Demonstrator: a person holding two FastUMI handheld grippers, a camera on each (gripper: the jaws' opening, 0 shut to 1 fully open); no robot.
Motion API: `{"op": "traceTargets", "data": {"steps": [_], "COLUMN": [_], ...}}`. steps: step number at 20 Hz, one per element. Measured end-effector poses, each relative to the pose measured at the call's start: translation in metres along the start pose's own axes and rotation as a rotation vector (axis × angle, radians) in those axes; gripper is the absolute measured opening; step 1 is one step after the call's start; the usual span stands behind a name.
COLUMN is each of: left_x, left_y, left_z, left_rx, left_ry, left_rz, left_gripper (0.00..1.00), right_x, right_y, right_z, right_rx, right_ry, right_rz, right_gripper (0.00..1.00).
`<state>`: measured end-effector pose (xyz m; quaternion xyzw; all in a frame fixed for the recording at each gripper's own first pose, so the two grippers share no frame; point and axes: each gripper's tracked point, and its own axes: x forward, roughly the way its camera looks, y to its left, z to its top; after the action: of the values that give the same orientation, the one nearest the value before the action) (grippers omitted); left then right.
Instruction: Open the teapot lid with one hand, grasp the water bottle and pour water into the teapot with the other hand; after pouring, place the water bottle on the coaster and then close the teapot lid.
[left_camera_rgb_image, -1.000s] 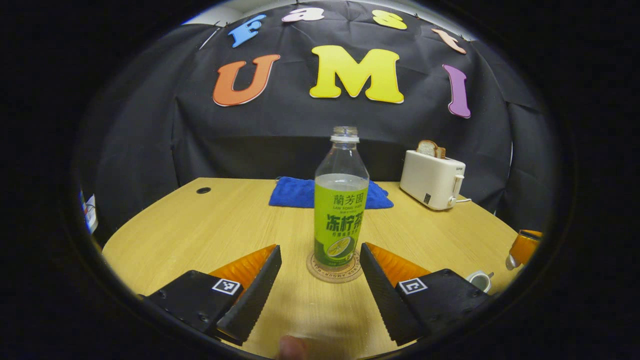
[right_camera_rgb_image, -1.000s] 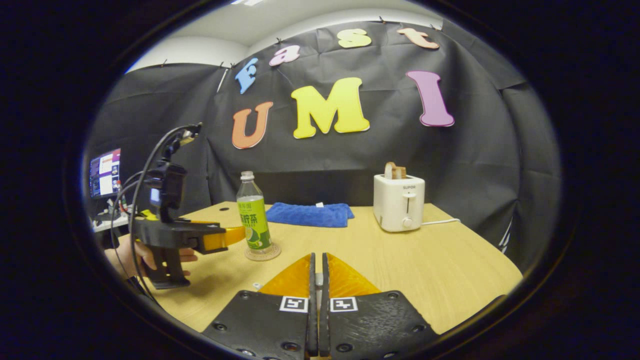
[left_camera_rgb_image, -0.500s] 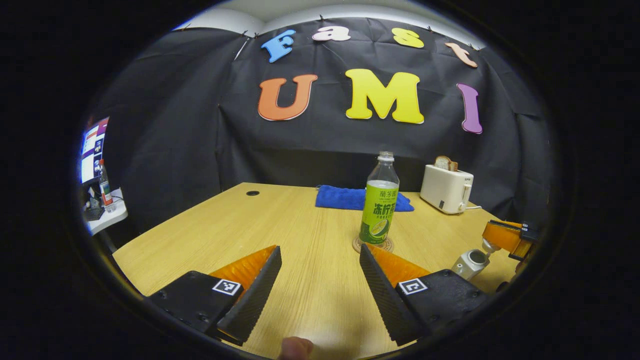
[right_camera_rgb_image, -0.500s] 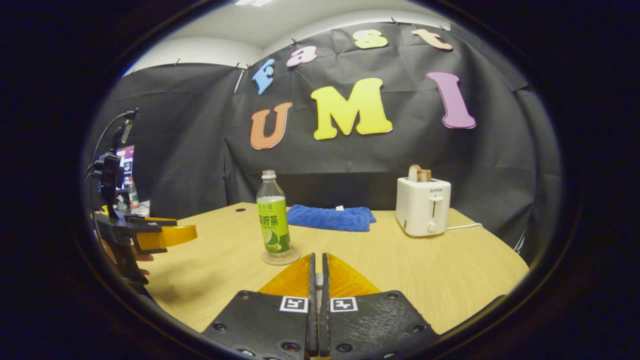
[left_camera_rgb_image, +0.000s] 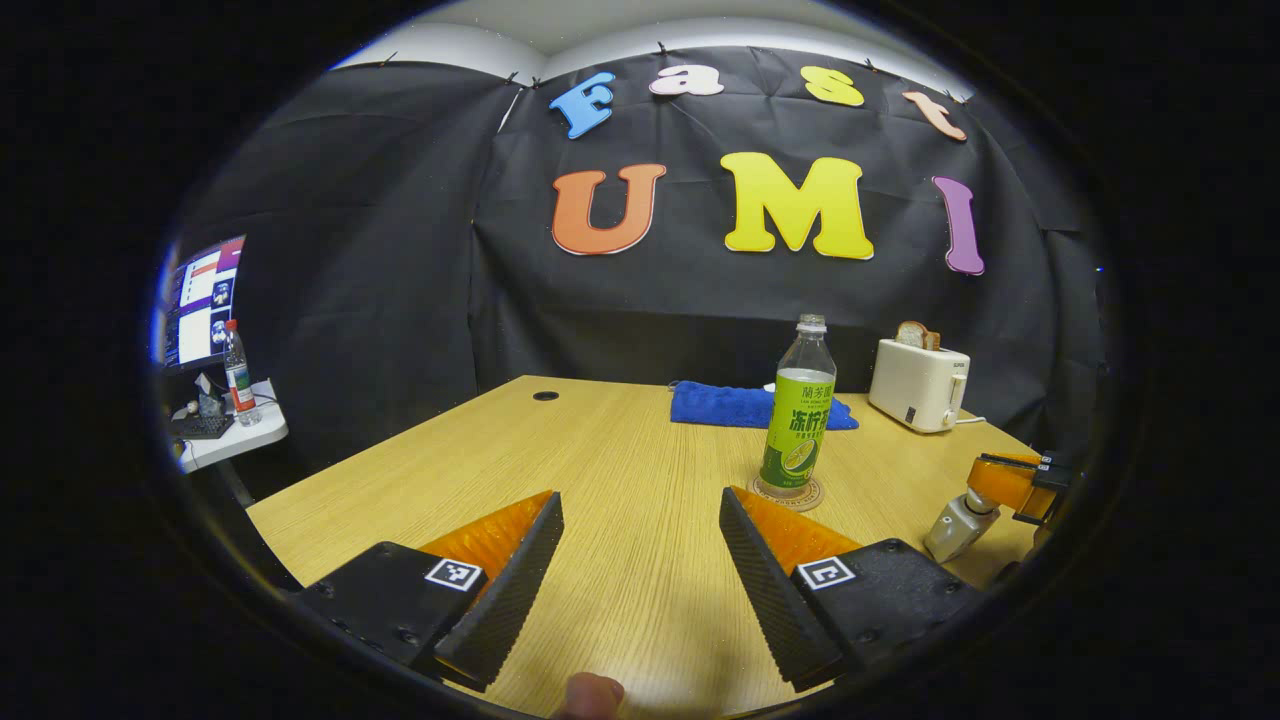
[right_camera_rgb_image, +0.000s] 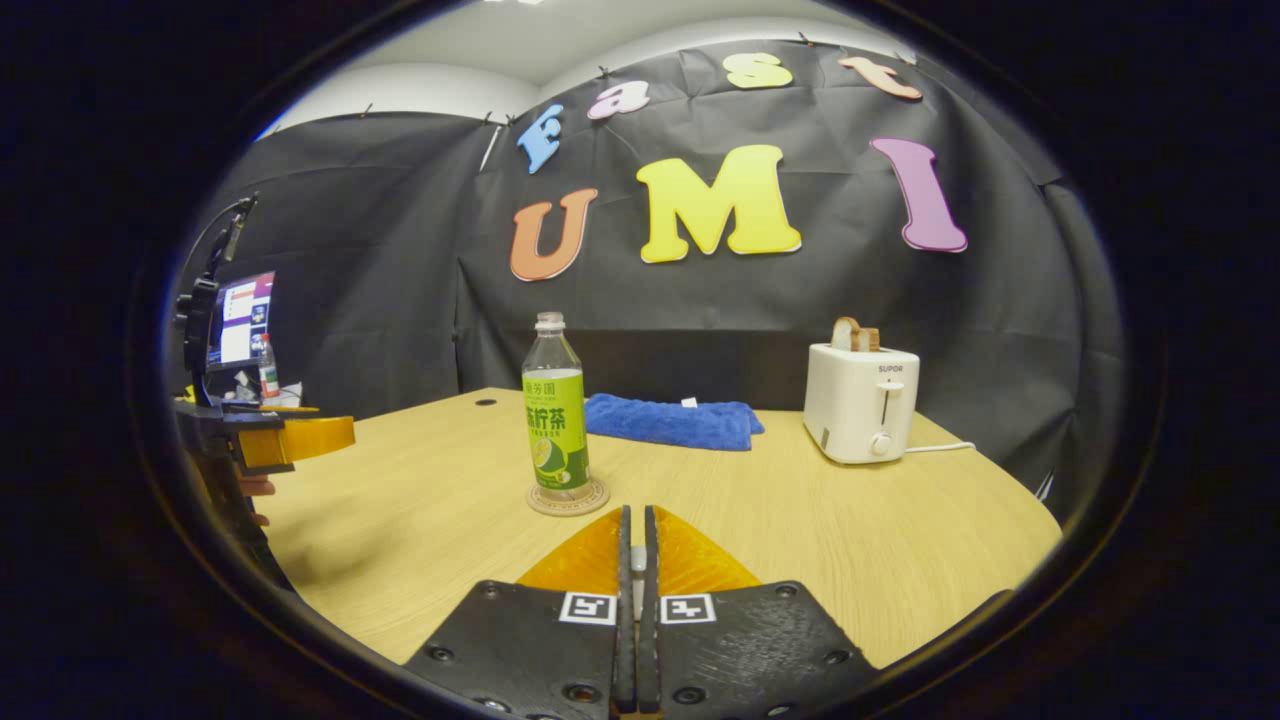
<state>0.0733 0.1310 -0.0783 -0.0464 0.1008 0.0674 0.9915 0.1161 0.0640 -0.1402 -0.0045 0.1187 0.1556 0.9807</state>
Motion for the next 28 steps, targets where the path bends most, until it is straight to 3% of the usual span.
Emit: {"op": "traceTargets", "data": {"steps": [10, 11, 15, 16, 17, 18, 19, 20, 21, 22, 24, 28], "left_x": [-0.004, -0.006, -0.013, -0.014, -0.018, -0.021, -0.025, -0.028, -0.032, -0.036, -0.042, -0.058], "left_y": [-0.019, -0.022, -0.036, -0.041, -0.048, -0.057, -0.066, -0.073, -0.079, -0.085, -0.095, -0.125], "left_z": [0.007, 0.009, 0.023, 0.028, 0.036, 0.042, 0.049, 0.056, 0.063, 0.067, 0.073, 0.068], "left_rx": [0.016, 0.017, 0.019, 0.016, 0.010, 0.005, 0.006, 0.012, 0.022, 0.033, 0.054, 0.060], "left_ry": [-0.016, -0.018, -0.055, -0.069, -0.090, -0.108, -0.122, -0.140, -0.161, -0.180, -0.193, -0.197], "left_rz": [-0.041, -0.047, -0.071, -0.080, -0.095, -0.114, -0.131, -0.141, -0.148, -0.148, -0.132, -0.169], "left_gripper": [0.98, 0.98, 0.98, 0.98, 0.98, 0.98, 0.98, 0.98, 0.98, 0.98, 0.98, 0.98], "right_x": [0.002, 0.000, -0.010, -0.013, -0.017, -0.022, -0.027, -0.036, -0.045, -0.056, -0.076, -0.109], "right_y": [-0.001, -0.002, -0.007, -0.009, -0.013, -0.015, -0.017, -0.021, -0.026, -0.030, -0.032, -0.031], "right_z": [-0.010, -0.009, 0.011, 0.020, 0.030, 0.035, 0.042, 0.049, 0.060, 0.072, 0.092, 0.108], "right_rx": [-0.001, -0.007, 0.007, 0.012, 0.021, 0.031, 0.038, 0.040, 0.036, 0.028, 0.025, -0.012], "right_ry": [0.010, 0.007, -0.055, -0.083, -0.105, -0.120, -0.131, -0.144, -0.166, -0.194, -0.241, -0.283], "right_rz": [-0.021, -0.023, -0.051, -0.063, -0.079, -0.088, -0.095, -0.108, -0.131, -0.150, -0.178, -0.215], "right_gripper": [0.01, 0.07, 0.07, 0.11, 0.31, 0.39, 0.59, 0.70, 0.89, 0.96, 0.96, 0.95]}}
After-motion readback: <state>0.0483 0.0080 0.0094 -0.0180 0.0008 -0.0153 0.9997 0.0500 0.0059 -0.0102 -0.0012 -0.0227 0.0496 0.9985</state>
